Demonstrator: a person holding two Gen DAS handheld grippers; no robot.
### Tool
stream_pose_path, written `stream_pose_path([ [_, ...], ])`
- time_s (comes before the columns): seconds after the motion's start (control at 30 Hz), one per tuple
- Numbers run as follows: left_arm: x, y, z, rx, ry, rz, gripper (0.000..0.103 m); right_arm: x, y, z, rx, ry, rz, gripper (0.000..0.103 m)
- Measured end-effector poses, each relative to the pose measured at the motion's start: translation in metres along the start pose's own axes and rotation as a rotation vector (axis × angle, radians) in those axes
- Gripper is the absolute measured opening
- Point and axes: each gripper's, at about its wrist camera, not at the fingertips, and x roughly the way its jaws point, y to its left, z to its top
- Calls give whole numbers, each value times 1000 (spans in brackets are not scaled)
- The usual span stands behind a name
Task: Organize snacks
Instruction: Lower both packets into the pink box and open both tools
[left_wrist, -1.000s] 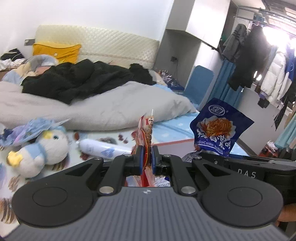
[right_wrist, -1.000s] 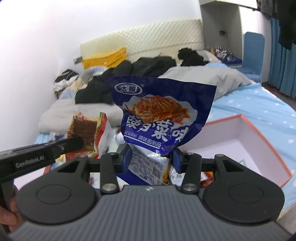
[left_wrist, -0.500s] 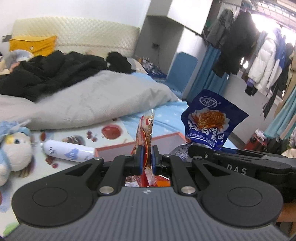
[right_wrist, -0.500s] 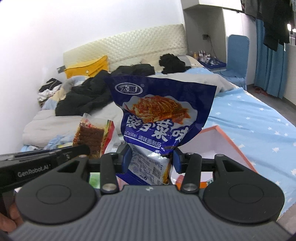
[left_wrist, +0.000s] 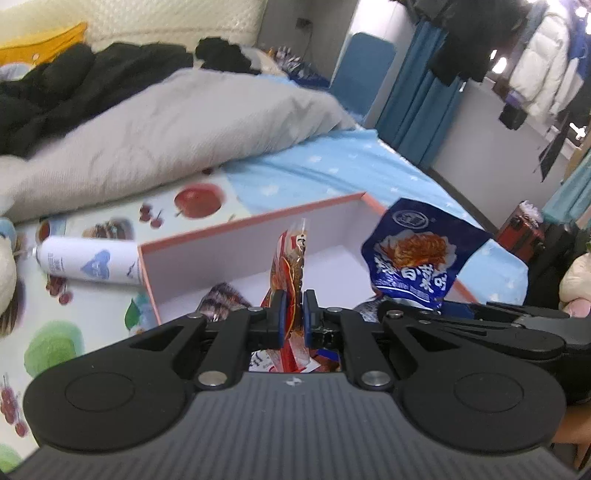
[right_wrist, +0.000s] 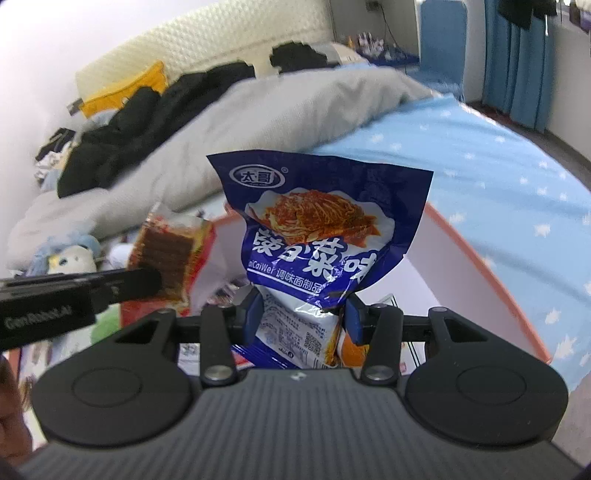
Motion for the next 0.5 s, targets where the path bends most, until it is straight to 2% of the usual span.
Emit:
stream_pose_path([
  [0.17, 8, 5, -5, -13, 26, -8, 11, 6, 0, -7, 7, 21, 3, 50],
  [0.27, 8, 7, -4, -25, 34, 6, 14, 7, -1, -3, 15, 29, -10, 55],
  [0.3, 5, 7, -4, -36, 38, 18, 20, 5, -2, -2, 16, 28, -10, 60],
  [0.33, 2, 8, -2, -50, 39, 35, 28, 3, -3, -1, 16, 21, -11, 72],
  [0.37, -2, 8, 0, -61, 35, 40, 33, -1, -3, 0, 18, 7, -17, 77],
  [0.4, -8, 8, 1, -63, 20, 40, 42, -4, -3, 1, 20, -6, -24, 80],
  [0.5, -28, 3, 6, -33, -23, 45, 44, -17, -2, 5, 25, -36, -22, 80],
])
